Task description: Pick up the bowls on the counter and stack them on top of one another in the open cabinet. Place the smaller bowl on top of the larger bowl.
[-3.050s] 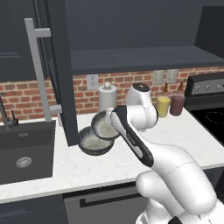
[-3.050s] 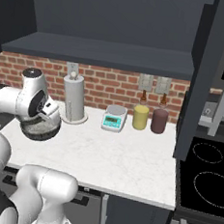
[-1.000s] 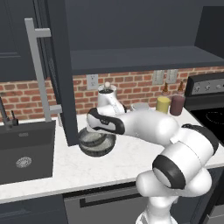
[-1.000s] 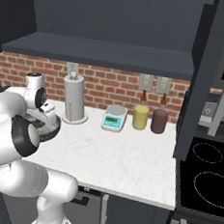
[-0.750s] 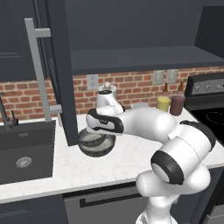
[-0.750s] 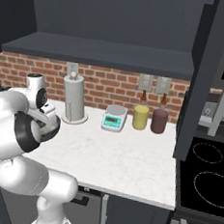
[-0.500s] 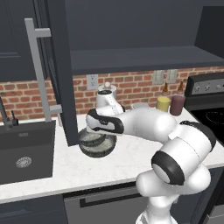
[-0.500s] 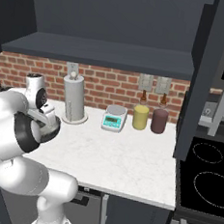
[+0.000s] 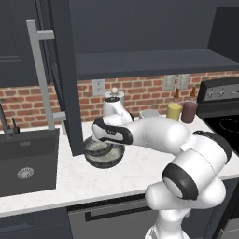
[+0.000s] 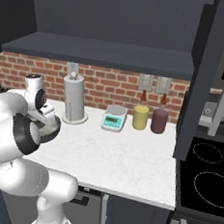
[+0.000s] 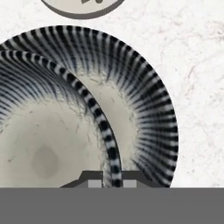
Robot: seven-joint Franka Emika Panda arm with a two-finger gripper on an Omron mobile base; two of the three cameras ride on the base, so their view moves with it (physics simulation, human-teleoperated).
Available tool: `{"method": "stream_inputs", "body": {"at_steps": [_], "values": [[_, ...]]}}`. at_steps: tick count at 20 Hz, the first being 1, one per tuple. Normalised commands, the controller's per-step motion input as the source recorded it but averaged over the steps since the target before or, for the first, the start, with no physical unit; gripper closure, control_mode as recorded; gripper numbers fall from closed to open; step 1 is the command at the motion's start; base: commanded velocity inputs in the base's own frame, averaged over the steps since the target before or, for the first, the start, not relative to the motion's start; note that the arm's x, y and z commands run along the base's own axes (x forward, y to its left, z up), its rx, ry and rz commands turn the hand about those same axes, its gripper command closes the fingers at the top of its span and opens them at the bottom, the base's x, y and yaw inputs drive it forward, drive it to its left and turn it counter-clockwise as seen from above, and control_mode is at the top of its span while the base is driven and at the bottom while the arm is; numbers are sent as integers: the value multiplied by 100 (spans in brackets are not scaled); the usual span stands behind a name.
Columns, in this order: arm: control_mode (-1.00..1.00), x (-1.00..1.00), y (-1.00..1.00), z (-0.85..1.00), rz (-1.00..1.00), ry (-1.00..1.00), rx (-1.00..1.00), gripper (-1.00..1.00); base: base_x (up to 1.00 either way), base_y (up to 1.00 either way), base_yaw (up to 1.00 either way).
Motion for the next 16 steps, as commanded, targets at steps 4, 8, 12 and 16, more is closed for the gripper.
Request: {"method": "stream_inputs", "body": {"at_steps": [4, 8, 12, 16], "values": [[-100, 0, -4, 5, -1, 0, 0, 100, 0, 0, 0], [-100, 0, -19, 6, 0, 0, 0, 100, 0, 0, 0], [-100, -3, -21, 0, 0, -5, 0, 100, 0, 0, 0], [-100, 0, -2, -4, 0, 0, 0, 100, 0, 0, 0]]}}
